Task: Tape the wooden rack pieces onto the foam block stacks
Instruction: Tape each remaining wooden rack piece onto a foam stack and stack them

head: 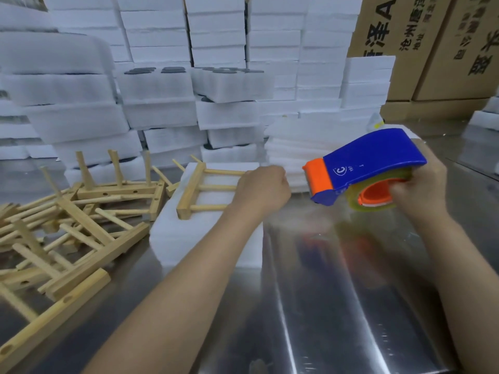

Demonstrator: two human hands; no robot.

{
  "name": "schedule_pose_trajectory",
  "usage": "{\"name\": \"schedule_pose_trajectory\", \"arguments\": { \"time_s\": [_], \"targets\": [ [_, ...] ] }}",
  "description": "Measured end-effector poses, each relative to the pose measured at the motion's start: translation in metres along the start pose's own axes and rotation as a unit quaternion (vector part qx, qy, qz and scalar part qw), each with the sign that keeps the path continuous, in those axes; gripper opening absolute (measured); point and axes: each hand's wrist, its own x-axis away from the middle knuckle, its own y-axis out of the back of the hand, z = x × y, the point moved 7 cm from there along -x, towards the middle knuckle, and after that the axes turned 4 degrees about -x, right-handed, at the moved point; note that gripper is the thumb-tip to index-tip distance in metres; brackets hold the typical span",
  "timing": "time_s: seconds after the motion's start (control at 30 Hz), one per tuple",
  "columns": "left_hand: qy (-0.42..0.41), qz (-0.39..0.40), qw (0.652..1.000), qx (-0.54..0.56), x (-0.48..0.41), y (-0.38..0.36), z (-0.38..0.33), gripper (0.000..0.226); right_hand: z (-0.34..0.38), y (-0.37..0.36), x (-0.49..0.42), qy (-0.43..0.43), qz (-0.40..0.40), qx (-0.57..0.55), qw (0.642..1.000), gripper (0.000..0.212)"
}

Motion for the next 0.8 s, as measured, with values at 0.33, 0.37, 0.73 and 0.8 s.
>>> {"name": "schedule_pose_trajectory", "arguments": {
  "time_s": [0.33,0.37,0.73,0.8],
  "targets": [
    [0.004,-0.069,0.986,0.154,-0.004,0.008,0.007,0.018,0.012,-0.002,0.001,0.009,0.016,-0.006,1.000,0.061],
    [-0.003,-0.075,0.985,0.159,-0.003,0.009,0.005,0.017,0.012,-0.004,0.001,-0.003,0.019,-0.007,1.000,0.062],
    [-0.036,-0.063,0.982,0.176,0.001,0.013,0.000,0.012,0.021,-0.028,0.000,0.022,0.054,0.098,0.993,0.018],
    [-0.035,-0.060,0.978,0.196,0.003,0.014,0.000,0.010,0.022,-0.027,0.001,0.028,0.054,0.103,0.993,0.010]
  ]
}}
